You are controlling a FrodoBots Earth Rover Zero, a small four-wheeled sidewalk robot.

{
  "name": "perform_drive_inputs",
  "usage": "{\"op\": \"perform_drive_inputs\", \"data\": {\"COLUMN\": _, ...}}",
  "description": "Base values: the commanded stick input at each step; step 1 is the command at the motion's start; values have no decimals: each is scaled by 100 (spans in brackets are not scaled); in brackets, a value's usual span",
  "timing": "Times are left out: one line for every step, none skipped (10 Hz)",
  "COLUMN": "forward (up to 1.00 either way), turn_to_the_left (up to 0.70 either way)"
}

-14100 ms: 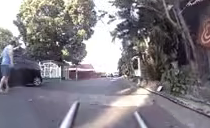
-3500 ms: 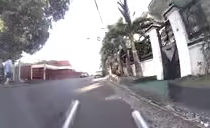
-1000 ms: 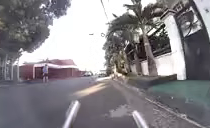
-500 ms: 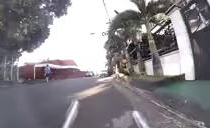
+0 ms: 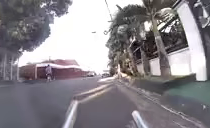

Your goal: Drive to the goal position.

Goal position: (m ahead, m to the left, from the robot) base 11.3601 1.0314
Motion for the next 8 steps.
{"op": "perform_drive_inputs", "data": {"forward": 70, "turn_to_the_left": 0}}
{"op": "perform_drive_inputs", "data": {"forward": 70, "turn_to_the_left": 0}}
{"op": "perform_drive_inputs", "data": {"forward": 70, "turn_to_the_left": 0}}
{"op": "perform_drive_inputs", "data": {"forward": 70, "turn_to_the_left": 0}}
{"op": "perform_drive_inputs", "data": {"forward": 70, "turn_to_the_left": 0}}
{"op": "perform_drive_inputs", "data": {"forward": 70, "turn_to_the_left": 0}}
{"op": "perform_drive_inputs", "data": {"forward": 70, "turn_to_the_left": 0}}
{"op": "perform_drive_inputs", "data": {"forward": 70, "turn_to_the_left": 0}}
